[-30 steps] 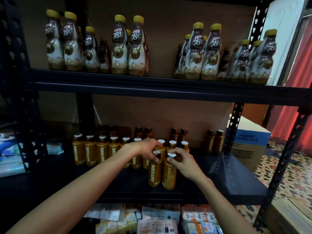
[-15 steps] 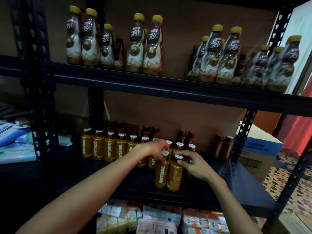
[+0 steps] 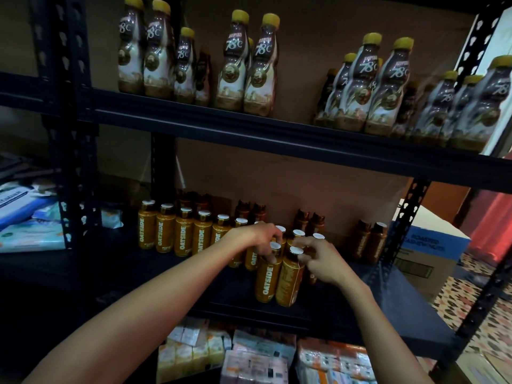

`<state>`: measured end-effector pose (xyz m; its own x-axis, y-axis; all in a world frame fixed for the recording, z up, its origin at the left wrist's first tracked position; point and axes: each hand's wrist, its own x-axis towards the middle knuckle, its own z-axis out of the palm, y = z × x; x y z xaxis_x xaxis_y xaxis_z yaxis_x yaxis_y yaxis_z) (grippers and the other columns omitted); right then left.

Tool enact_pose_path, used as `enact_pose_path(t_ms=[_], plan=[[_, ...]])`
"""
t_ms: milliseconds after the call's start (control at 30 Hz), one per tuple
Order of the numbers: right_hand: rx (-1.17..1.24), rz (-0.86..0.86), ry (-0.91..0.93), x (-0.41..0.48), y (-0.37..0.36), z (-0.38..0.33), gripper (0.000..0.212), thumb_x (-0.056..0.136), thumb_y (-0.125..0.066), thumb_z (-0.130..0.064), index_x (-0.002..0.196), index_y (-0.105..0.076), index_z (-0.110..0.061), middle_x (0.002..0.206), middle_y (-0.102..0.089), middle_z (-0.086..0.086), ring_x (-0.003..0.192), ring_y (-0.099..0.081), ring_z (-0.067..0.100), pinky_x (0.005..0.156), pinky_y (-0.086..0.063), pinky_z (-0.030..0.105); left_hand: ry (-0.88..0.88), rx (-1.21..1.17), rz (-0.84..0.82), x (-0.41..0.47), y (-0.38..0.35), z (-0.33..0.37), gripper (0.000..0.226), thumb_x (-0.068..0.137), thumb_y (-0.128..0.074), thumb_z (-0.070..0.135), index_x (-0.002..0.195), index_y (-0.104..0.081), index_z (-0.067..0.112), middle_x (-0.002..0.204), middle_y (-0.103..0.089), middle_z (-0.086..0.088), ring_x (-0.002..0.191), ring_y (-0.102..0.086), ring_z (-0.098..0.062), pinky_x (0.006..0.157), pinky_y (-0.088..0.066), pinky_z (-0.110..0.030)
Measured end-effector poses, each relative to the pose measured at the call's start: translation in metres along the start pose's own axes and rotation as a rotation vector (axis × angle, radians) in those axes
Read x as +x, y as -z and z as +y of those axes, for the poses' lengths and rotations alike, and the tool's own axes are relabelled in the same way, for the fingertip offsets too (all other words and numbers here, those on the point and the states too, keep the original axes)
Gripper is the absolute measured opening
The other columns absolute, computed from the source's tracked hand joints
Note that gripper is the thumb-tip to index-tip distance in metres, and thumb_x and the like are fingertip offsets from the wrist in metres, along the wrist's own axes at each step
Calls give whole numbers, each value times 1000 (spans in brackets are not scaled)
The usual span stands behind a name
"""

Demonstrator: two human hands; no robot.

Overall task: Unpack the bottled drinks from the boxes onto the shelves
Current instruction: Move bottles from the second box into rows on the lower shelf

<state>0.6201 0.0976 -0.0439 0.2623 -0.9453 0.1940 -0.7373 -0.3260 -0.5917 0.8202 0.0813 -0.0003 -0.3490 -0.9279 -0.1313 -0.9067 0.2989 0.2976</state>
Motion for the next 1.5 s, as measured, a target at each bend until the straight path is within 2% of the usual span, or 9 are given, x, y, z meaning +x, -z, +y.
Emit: enact_pose_path(t_ms=[100, 300, 467, 600, 733, 900, 1033, 1200, 1500], plan=[[-3, -48, -12, 1, 0, -4, 39, 102, -55, -10, 135, -62, -29, 138, -57, -5, 103, -64, 14, 78, -54, 23, -3, -3, -3, 0, 1, -1, 59, 84, -78, 25, 136, -52, 24, 150, -40, -5, 135, -42, -28, 103, -43, -41], [-15, 7, -15, -1, 6, -6, 44, 95, -69, -32, 137, -59, -32, 131, -57, -5, 115, -61, 16, 84, -54, 28, 9, -3, -4, 2, 0, -3, 59, 81, -80, 28, 134, -53, 27, 146, -44, -6, 129, -47, -29, 101, -47, -43], [-14, -55, -23, 0, 5, -2, 36, 102, -55, -10, 126, -67, -33, 119, -67, 1, 74, -63, 15, 59, -51, 24, 1, -20, -6, 2, 0, -5, 60, 82, -80, 26, 135, -52, 26, 146, -44, -6, 130, -46, -29, 101, -47, -43], [-46, 15, -24, -1, 6, -3, 30, 94, -71, -27, 124, -67, -32, 123, -62, -4, 94, -63, 10, 75, -52, 24, 5, -12, -7, 3, -1, -4, 59, 82, -79, 27, 134, -52, 26, 147, -44, -6, 131, -45, -29, 101, -47, -44], [-4, -25, -26, -2, 6, -2, 39, 98, -65, -17, 133, -63, -32, 129, -57, -8, 108, -61, 11, 71, -47, 16, 6, -11, -4, 4, -1, -4, 60, 82, -79, 27, 135, -51, 26, 147, -43, -6, 131, -46, -29, 100, -48, -42], [44, -1, -39, 1, 1, -1, 26, 94, -71, -18, 116, -68, -33, 108, -68, -5, 88, -66, 4, 67, -51, 20, 4, -7, 2, 5, -2, -4, 61, 82, -80, 27, 136, -51, 26, 150, -41, -5, 133, -44, -29, 99, -46, -41], [55, 14, -15, 1, -3, 2, 30, 93, -72, -21, 121, -67, -32, 119, -63, -7, 97, -64, 6, 72, -53, 24, 2, 1, 0, 5, -2, -5, 61, 83, -79, 27, 136, -51, 27, 151, -40, -4, 135, -42, -29, 102, -45, -42], [100, -32, -36, -2, -10, 9, 45, 86, -79, -28, 117, -56, -53, 125, -59, -5, 107, -63, 12, 88, -59, 37, -5, -42, 25, 4, -4, -7, 59, 83, -79, 28, 136, -52, 27, 148, -41, -5, 132, -45, -28, 99, -46, -39], [132, -5, -65, -1, -13, 15, 38, 84, -81, -30, 107, -54, -46, 94, -61, -6, 80, -59, 8, 70, -49, 27, -2, -61, 36, 5, -5, -4, 61, 82, -79, 27, 137, -52, 27, 151, -40, -4, 137, -41, -28, 104, -43, -40]])
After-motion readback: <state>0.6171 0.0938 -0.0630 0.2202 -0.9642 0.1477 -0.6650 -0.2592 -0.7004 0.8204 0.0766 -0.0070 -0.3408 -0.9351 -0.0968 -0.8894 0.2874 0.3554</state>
